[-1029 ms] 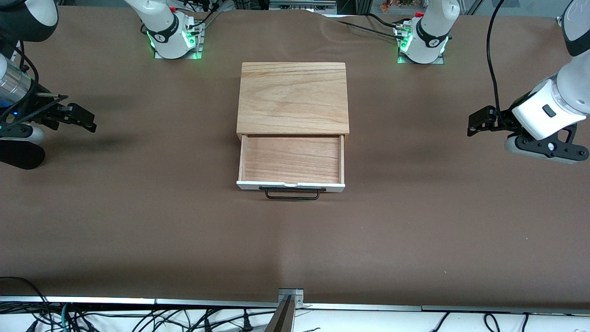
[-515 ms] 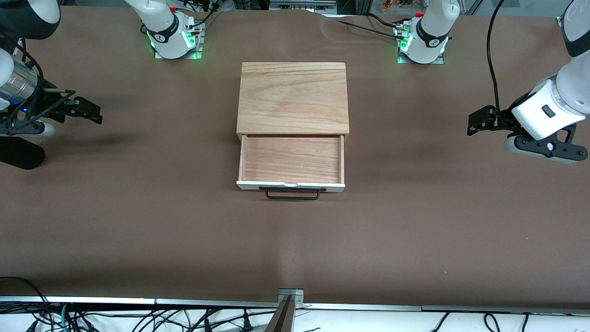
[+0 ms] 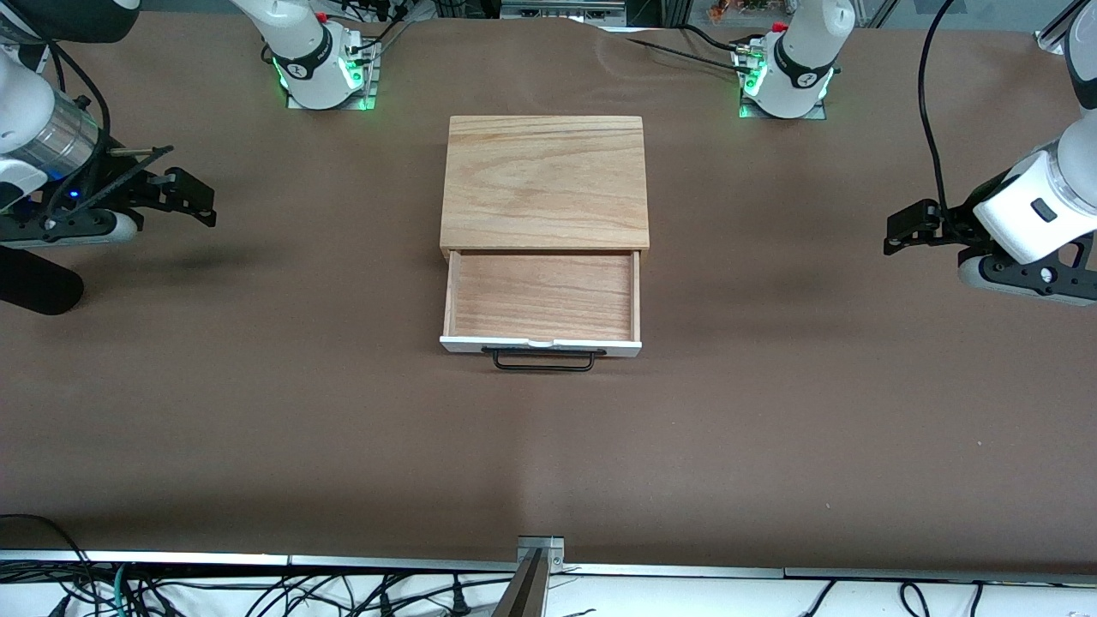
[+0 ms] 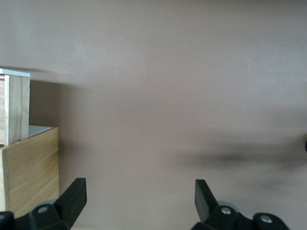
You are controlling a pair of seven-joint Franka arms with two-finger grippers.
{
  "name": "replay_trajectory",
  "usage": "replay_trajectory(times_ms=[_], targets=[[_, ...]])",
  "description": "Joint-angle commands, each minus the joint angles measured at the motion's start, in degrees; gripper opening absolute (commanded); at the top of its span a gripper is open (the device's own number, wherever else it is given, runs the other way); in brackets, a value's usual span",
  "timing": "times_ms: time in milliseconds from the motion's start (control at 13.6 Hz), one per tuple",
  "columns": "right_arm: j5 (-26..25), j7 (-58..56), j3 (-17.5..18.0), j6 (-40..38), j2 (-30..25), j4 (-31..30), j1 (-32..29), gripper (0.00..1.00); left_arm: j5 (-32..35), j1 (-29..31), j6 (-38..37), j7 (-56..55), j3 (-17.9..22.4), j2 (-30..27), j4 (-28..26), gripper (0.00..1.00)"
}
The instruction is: Pull top drawer with both arms simultaneously
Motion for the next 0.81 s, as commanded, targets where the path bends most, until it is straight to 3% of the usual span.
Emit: replay_trajectory(times_ms=[0,735], targets=[[0.92,-0.49,0.13,-1.43,2.19,2.26,-0.67,1.0,1.13,-0.19,-0.03,0.75,-0.4,0.81,0.57,1.0],[0.92,-0.41,-0.23,-1.34,2.99,3.22,-1.03,1.0,0.95,0.08,-0.03,1.27,-0.4,1.43,0.57,1.0]])
